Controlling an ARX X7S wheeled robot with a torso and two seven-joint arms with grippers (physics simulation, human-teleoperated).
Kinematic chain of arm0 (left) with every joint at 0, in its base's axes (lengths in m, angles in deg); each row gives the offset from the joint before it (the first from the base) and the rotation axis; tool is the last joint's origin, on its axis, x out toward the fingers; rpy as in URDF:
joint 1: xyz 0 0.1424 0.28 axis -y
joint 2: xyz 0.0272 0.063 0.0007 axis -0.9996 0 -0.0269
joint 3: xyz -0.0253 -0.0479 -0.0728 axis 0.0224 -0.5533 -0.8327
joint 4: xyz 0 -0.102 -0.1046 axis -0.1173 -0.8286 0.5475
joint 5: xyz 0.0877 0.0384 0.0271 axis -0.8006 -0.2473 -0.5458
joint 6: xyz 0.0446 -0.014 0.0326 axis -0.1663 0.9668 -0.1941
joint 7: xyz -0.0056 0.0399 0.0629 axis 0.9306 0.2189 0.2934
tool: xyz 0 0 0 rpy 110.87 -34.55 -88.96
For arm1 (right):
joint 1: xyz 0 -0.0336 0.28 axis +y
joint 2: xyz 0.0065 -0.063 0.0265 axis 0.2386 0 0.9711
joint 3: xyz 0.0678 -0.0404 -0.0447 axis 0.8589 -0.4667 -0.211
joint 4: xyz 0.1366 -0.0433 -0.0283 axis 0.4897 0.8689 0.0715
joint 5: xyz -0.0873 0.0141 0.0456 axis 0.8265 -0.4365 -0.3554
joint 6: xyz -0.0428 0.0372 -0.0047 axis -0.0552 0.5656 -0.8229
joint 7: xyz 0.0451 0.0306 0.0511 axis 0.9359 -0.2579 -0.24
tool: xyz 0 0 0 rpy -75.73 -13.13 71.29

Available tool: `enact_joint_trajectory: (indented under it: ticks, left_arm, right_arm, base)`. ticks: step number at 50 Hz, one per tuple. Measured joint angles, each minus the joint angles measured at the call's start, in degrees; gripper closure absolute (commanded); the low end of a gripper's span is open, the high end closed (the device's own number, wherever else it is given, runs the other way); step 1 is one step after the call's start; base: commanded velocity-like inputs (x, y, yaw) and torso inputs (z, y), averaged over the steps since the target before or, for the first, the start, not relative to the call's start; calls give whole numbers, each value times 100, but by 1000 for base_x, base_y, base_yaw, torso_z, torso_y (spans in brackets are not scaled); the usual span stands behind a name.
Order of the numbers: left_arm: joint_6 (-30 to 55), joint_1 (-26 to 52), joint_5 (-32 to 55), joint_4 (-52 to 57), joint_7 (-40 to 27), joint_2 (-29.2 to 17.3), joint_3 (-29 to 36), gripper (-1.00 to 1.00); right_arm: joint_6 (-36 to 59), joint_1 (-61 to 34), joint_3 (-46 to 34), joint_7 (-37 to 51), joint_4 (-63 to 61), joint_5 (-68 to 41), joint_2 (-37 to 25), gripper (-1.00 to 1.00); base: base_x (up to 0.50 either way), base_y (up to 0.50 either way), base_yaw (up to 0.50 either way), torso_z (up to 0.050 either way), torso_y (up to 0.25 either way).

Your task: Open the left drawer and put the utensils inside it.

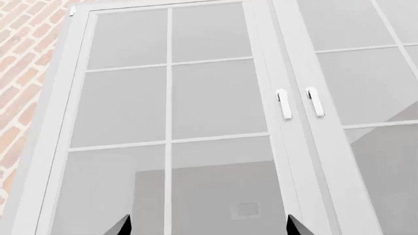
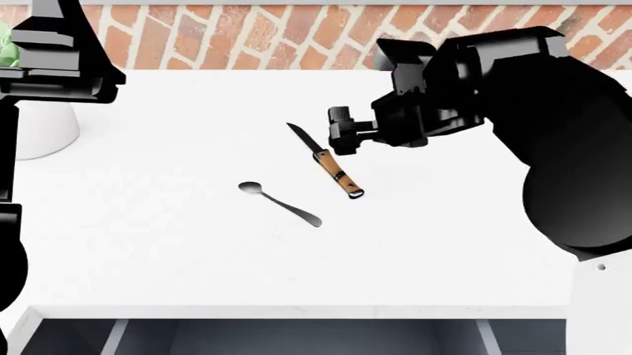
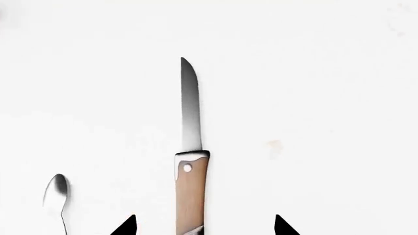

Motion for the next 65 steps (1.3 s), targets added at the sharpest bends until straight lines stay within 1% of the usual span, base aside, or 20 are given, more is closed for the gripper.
enact_joint_trajectory:
  ticks: [8, 13, 18, 32, 40, 51, 65]
  left_arm:
    - [-6, -1, 9, -1, -12, -1, -5, -100]
    - [-12, -1, 16, -8, -16, -2, -7, -100]
    - [-23, -1, 19, -16, -18, -3, -8, -100]
    - [-48, -19, 40, -18, -25, -5, -10, -100]
    - [-83, -53, 41, -22, -28, -8, -19, -100]
    - [-121, -71, 42, -31, -35, -13, -36, -100]
    - [-137, -98, 58, -48, -49, -17, -34, -100]
  right_arm:
    - [139, 108, 175, 203, 0, 353, 12, -100]
    - [249, 195, 611, 240, 0, 969, 14, -100]
    - [396, 286, 1449, 144, -2, 1953, 17, -100]
    - [891, 535, 4197, -109, -22, 4959, 23, -100]
    - [1213, 706, 5314, -70, -84, 6322, 24, -100]
    - [1534, 898, 6193, -162, -201, 7549, 31, -100]
    - [1697, 1029, 7037, -399, -362, 8553, 14, -100]
  base:
    - [0, 0, 0, 0, 0]
    - [0, 0, 0, 0, 0]
    - [0, 0, 0, 0, 0]
    - [0, 0, 0, 0, 0]
    - [0, 0, 0, 0, 0]
    - [0, 0, 0, 0, 0]
    - [-2, 0, 0, 0, 0]
